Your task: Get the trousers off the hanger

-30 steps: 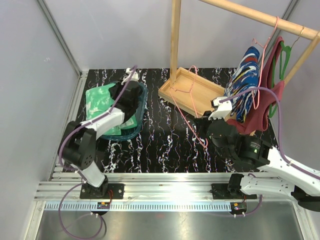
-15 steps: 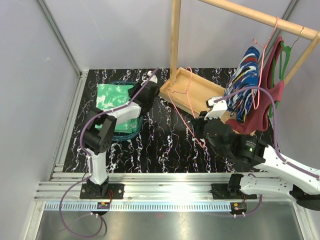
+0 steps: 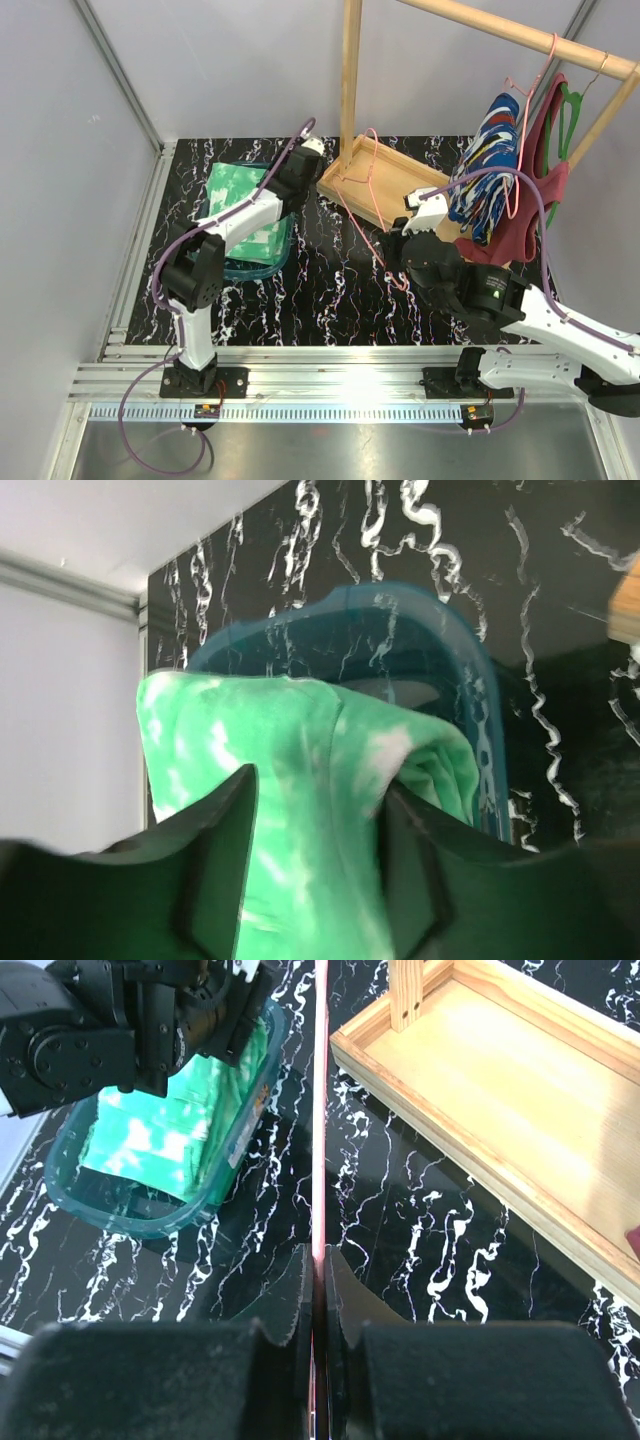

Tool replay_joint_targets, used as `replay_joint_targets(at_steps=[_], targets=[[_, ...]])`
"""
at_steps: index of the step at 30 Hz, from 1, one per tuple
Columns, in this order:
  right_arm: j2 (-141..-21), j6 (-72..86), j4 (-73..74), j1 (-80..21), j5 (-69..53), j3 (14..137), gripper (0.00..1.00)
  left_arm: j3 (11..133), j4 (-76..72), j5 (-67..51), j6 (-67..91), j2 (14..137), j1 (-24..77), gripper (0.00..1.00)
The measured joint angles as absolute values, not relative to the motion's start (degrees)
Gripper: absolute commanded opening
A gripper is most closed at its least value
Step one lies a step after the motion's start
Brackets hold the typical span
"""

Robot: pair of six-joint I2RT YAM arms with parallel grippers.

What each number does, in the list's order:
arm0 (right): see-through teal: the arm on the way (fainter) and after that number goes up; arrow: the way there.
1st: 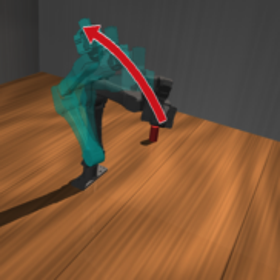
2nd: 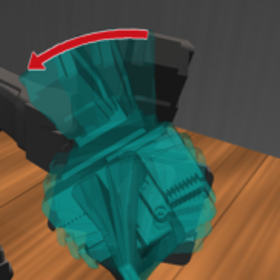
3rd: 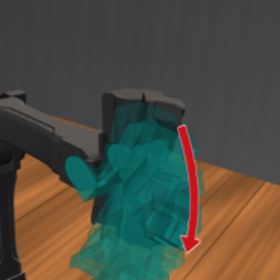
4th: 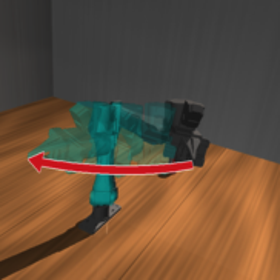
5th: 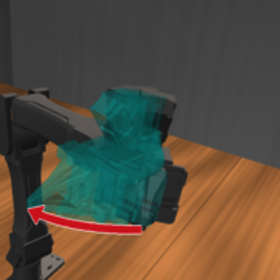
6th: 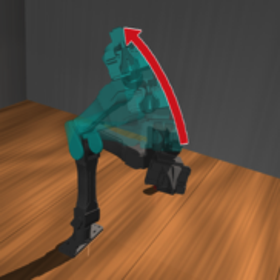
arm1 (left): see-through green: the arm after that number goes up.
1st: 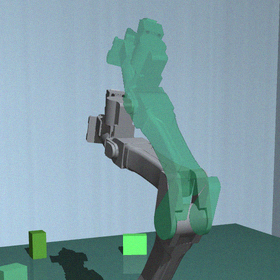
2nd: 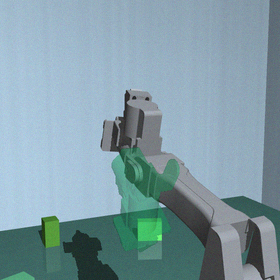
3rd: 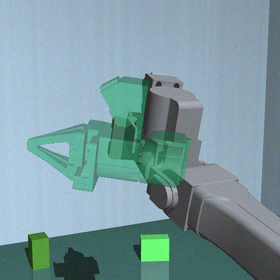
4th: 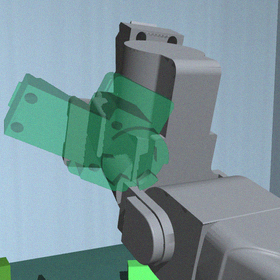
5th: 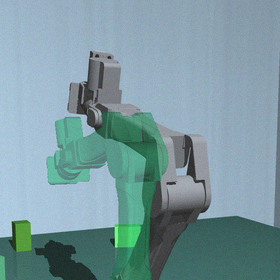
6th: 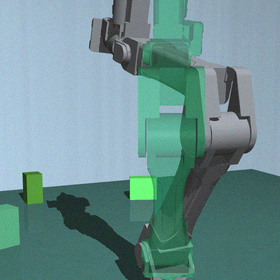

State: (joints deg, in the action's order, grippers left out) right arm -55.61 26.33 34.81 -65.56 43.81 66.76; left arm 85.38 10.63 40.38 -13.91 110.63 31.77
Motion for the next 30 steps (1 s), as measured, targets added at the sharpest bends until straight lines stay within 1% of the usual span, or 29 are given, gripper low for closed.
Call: replay_joint_targets(at_steps=[3, 4, 7, 10, 11, 13, 15, 17, 19, 22, 26, 30], targets=[[-55.92, 26.22, 34.85, -65.56, 43.81, 67.64, 0.00, 88.27, 14.28, 38.79, -12.64, 110.45, 31.68, 0.65], [-56.07, 26.09, 34.87, -65.56, 43.79, 68.03, 0.00, 89.03, 15.70, 38.15, -12.10, 110.13, 31.55, 0.72], [-56.60, 25.56, 35.22, -65.56, 43.83, 69.28, 0.00, 91.15, 19.70, 35.92, -11.05, 108.33, 31.38, 0.83], [-57.04, 24.93, 35.42, -65.56, 43.92, 70.48, 0.00, 91.59, 22.41, 32.56, -8.99, 104.03, 30.83, 0.82], [-57.06, 24.71, 35.42, -65.56, 43.97, 70.72, 0.00, 91.61, 23.18, 31.22, -7.86, 101.97, 30.41, 0.77], [-57.06, 24.23, 35.46, -65.56, 44.07, 71.07, 0.00, 91.81, 24.27, 28.10, -4.38, 97.84, 28.73, 0.74], [-57.08, 23.88, 35.51, -65.56, 44.10, 71.26, 0.00, 92.71, 25.08, 25.28, -0.32, 94.63, 25.78, 0.73], [-57.17, 23.51, 36.01, -65.56, 44.12, 71.66, 0.00, 94.98, 26.61, 23.70, 3.22, 93.93, 22.76, 0.73], [-57.25, 22.98, 36.40, -65.56, 44.12, 72.20, 0.00, 97.80, 28.73, 22.37, 7.38, 95.37, 19.33, 0.73], [-57.41, 21.58, 37.36, -65.56, 44.12, 73.91, 0.00, 100.99, 31.90, 19.29, 13.13, 100.82, 15.38, 0.73], [-57.39, 18.13, 38.06, -65.56, 45.60, 77.71, 0.00, 99.63, 35.09, 14.52, 18.61, 109.54, 12.19, 0.73], [-56.82, 14.72, 38.15, -65.56, 48.62, 80.16, 0.00, 96.23, 36.99, 12.45, 22.74, 116.75, 10.96, 0.76]])
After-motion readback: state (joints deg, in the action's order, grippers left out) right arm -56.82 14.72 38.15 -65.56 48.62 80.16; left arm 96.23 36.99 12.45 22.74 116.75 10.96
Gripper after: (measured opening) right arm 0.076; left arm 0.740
